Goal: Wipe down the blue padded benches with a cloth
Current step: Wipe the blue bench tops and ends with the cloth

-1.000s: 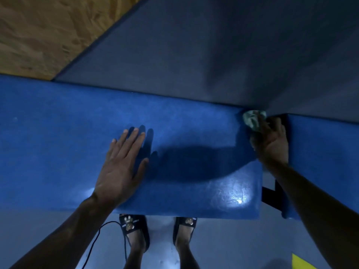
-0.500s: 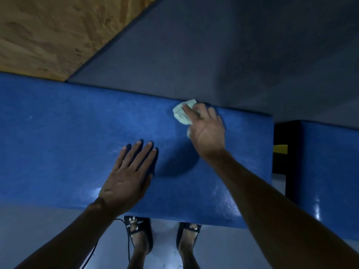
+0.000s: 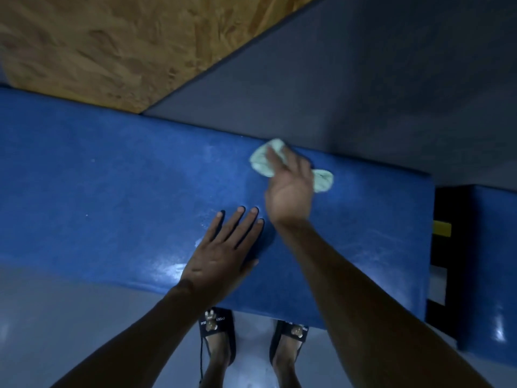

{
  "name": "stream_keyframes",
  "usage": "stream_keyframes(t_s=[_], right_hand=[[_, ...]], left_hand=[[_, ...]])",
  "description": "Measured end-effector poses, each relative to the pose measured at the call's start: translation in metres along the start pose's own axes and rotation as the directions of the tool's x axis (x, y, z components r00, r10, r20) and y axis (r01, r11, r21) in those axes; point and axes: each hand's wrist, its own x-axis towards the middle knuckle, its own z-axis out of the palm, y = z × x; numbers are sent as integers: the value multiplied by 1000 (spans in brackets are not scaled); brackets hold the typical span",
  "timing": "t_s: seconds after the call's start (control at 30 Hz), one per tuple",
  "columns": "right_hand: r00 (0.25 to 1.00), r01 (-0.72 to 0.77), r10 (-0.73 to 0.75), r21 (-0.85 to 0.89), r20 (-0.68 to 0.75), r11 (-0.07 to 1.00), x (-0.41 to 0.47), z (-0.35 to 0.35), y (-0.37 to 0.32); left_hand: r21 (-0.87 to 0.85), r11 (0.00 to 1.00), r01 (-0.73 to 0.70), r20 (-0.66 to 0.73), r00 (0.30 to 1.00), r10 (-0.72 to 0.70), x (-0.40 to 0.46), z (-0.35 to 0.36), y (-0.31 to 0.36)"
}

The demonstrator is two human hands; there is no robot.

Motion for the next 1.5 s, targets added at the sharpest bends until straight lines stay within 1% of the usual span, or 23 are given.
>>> stream_keyframes(t_s=[0.07,0.13,0.17,0.2,0.27,0.33,0.37,0.43,0.47,0.5,0.6,0.67,0.73,0.77,0.87,0.9,0.97,1.03,1.2,1.3,1.4,1.43,1.5], right_hand=[[983,156,-152,-29,106,987,6,2,-15],[950,279,-266,-64,162,958,11,-11,6],[943,303,-284,-91,171,949,10,-22,27],[950,289,-269,-118,156,950,6,-34,53],[981,176,-161,-156,104,972,-6,-60,105],[997,62,-52,-176,60,982,-20,-75,133],[999,5,1,-175,36,984,-25,-74,134],[990,-141,139,-156,-27,978,-26,-56,113],[982,-189,183,-149,-52,971,-22,-44,94],[981,-192,186,-149,-54,970,-17,-30,73],[997,-66,72,-177,25,982,-1,2,10],[999,-28,34,-161,38,987,10,14,-21],[995,25,-11,-144,95,989,14,15,-34],[988,92,-72,-147,136,985,11,13,-32],[920,349,-312,-137,238,927,-12,-2,-11],[891,415,-377,-118,254,902,-23,-8,-4],[850,494,-459,-88,259,865,-41,-15,3],[833,525,-487,-98,261,845,-35,-14,5],[823,562,-522,-188,223,806,41,-4,-19],[862,495,-454,-176,225,851,59,-1,-29],[886,439,-413,-89,212,894,41,-1,-29],[872,459,-434,-72,225,885,27,-3,-26],[808,547,-519,-28,279,836,-6,-12,-19]], left_hand=[[-5,1000,-1,-13,1000,1,1,-1,1],[-16,1000,1,-39,999,-1,2,-2,1],[-25,1000,0,-57,998,-1,2,-3,1],[-37,999,0,-71,997,-2,2,-4,1],[-54,999,-2,-93,996,-3,1,-5,1],[-53,999,-8,-102,995,3,-2,-2,-1],[-49,999,-15,-98,995,10,-3,0,-1],[-49,998,-30,-100,995,25,-5,5,-1],[-57,998,-30,-110,994,24,-5,7,-2],[-67,997,-31,-122,992,23,-5,9,-3],[-98,994,-43,-173,985,25,-5,13,-4],[-103,994,-40,-192,981,20,-7,13,-3],[-96,995,-39,-217,976,17,-8,11,-2],[-104,994,-38,-225,974,14,-8,10,-2],[-119,993,-22,-209,978,-3,-7,7,0],[-122,992,-17,-190,982,-7,-6,6,1],[-130,991,-10,-170,985,-13,-4,5,1],[-132,991,-12,-173,985,-11,-4,5,1],[-104,994,-11,-188,982,-8,-10,7,1],[-101,995,0,-174,985,-17,-12,11,3],[-99,995,31,-146,988,-46,-13,11,7],[-106,993,41,-134,989,-55,-13,9,8],[-130,990,53,-110,992,-67,-17,6,10]])
